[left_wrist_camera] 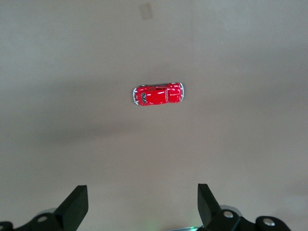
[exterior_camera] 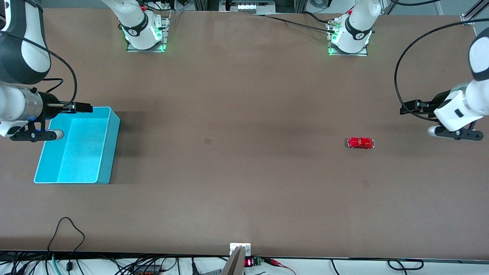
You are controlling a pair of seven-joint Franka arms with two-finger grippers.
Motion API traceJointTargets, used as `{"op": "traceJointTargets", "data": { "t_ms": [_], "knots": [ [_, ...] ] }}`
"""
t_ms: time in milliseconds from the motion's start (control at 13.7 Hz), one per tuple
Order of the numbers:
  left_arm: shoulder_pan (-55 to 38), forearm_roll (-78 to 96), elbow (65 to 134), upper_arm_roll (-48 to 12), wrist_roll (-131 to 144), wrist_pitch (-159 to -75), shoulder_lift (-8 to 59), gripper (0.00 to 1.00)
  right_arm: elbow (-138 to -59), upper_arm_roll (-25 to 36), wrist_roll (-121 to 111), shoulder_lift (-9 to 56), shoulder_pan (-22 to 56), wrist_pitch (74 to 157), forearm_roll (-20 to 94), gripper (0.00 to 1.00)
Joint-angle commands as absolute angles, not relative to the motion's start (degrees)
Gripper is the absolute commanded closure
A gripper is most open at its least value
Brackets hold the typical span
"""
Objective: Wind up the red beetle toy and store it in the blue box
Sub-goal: 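Move the left gripper over the red toy car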
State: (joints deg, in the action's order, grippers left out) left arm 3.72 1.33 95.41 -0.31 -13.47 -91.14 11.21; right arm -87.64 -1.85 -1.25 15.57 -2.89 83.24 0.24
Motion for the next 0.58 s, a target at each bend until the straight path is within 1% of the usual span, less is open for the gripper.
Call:
{"op": "traceJointTargets", "data": {
  "t_ms": [0,146,365,511],
  "knots": [
    [3.60,2.37,96.04,-0.35,-24.65,-93.84,12.30,0.00,-87.10,-2.11,-2.20,15.29,-3.25,81.91,0.27,0.00],
    [4.30,2.90,104.02,-0.70,-34.40,-104.02,11.43,0.00,-87.19,-2.11,-2.20,15.21,-2.55,81.57,-0.44,0.00],
    [4.13,1.85,109.76,-0.79,-51.01,-113.35,11.69,0.00,-87.28,-1.85,-2.72,15.64,-3.43,78.49,-0.44,0.00],
    [4.04,1.06,112.93,-2.02,-61.83,-119.06,12.22,0.00,-87.19,-1.67,-2.29,15.47,-3.25,77.70,-0.44,0.00]
  ]
}}
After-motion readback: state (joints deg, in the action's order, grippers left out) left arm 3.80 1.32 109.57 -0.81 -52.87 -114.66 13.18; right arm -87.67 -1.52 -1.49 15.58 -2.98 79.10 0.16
